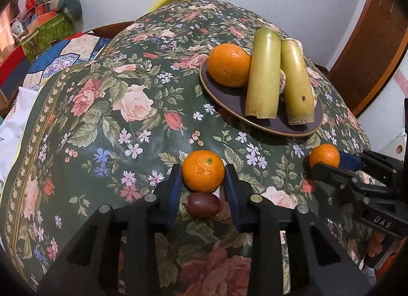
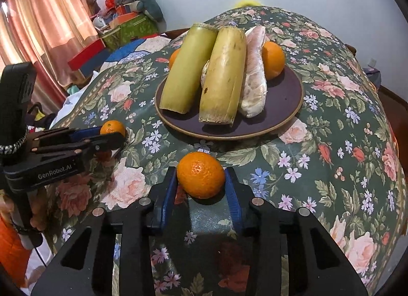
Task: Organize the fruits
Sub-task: 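Grasp a small mandarin with the left tool while the right tool grasps another mandarin, then set both mandarins on the purple plate and open both tools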
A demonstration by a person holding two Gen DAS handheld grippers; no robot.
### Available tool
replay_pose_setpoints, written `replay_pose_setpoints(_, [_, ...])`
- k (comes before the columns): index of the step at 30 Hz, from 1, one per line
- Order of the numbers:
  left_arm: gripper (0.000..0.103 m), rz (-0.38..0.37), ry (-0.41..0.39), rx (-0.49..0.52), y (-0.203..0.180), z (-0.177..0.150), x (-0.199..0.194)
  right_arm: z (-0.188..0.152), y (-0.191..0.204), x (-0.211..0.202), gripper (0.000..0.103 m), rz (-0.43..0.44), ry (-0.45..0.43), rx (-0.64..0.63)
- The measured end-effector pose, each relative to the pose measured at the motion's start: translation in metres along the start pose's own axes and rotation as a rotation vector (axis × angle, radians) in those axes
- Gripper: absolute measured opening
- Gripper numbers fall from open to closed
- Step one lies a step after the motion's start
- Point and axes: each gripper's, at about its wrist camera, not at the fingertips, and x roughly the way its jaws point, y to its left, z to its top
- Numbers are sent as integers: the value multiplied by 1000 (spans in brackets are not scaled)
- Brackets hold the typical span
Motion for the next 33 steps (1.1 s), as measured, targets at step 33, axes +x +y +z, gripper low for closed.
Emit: replay_pose_setpoints(33, [33, -11, -108, 41, -15, 70, 3, 59, -60, -17, 34, -107, -146, 39])
